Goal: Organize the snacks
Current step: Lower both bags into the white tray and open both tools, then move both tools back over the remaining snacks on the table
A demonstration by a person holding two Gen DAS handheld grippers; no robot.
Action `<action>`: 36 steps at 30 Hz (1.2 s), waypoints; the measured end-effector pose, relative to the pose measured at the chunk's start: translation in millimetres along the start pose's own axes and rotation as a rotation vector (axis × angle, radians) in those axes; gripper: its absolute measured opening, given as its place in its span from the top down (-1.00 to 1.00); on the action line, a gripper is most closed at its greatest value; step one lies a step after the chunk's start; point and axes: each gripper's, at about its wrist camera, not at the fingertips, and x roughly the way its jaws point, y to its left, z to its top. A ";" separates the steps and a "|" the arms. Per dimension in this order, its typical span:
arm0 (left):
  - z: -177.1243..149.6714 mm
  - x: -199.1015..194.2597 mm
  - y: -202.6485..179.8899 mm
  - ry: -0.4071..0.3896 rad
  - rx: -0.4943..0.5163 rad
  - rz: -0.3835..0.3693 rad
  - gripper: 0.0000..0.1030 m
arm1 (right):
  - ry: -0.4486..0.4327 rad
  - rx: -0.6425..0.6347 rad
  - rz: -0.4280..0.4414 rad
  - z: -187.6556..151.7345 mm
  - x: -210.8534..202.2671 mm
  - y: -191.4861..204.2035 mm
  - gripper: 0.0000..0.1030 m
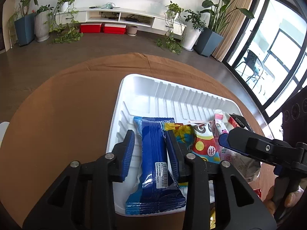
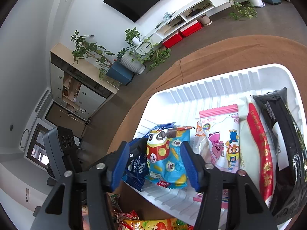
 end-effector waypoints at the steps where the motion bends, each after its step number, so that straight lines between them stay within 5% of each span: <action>1: 0.8 -2.5 0.2 -0.009 0.001 0.005 0.28 | -0.003 0.002 0.000 0.3 -2.2 0.2 -0.19; 14: -28.8 -74.1 -12.4 -0.108 0.021 0.009 0.22 | -0.070 -0.110 -0.019 -15.7 -54.6 36.9 -0.34; 25: -87.4 -147.6 5.7 -0.152 -0.004 0.076 0.12 | -0.149 -0.247 -0.116 -85.1 -110.5 59.8 -0.44; 36: -157.9 -171.8 27.5 -0.095 -0.075 0.160 0.11 | -0.135 -0.271 -0.232 -136.9 -112.5 41.2 -0.45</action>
